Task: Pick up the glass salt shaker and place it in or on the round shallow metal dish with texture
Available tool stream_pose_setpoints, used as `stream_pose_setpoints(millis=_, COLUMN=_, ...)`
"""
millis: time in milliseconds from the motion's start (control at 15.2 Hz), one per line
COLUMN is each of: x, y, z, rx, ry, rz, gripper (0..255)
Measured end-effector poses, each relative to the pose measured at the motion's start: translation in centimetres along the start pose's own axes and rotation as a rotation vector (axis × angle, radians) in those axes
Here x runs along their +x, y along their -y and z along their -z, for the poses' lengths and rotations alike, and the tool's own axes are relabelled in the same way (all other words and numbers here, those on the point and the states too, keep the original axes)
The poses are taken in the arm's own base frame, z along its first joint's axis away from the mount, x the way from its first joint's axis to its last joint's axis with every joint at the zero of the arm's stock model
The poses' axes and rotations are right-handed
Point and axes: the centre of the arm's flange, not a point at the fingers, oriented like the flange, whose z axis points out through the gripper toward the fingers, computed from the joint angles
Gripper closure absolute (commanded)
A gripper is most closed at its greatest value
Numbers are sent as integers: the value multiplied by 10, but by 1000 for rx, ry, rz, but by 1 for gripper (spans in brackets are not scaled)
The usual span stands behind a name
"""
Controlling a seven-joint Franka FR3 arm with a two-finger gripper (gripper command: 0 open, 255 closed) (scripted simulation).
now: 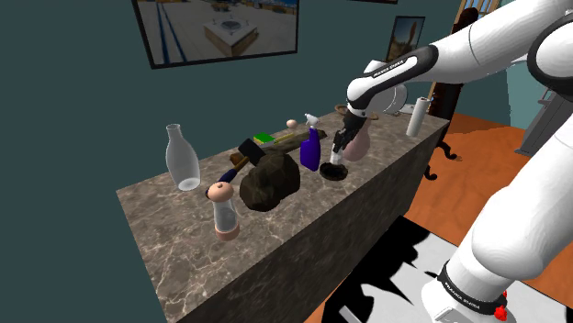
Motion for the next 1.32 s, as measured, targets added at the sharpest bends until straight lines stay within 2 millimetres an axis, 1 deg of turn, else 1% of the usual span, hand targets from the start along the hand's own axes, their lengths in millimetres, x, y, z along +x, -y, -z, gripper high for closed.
stream_pose_setpoints(millis=132, x=-2, y=-2, z=-9, rx=0, ry=0, rz=0, gripper=255)
stream_pose_setpoints(millis=528, x=-3, y=-2, z=-12, rx=0, ry=0, rz=0, gripper=255)
stream_pose_setpoints(millis=594, x=-3, y=-2, z=-12, rx=0, ry=0, rz=0, gripper=0)
stream_pose_setpoints(millis=990, x=-2, y=-2, z=-12, rx=0, ry=0, rz=0, gripper=0)
stream_pose_setpoints(millis=1122, x=-2, y=-4, z=3, rx=0, ry=-1, rz=0, gripper=0)
stream_pose_setpoints(millis=1254, x=-1, y=-4, z=25, rx=0, ry=-2, rz=0, gripper=0)
stream_pose_setpoints(millis=1320, x=-2, y=-4, z=32, rx=0, ry=-2, rz=0, gripper=0)
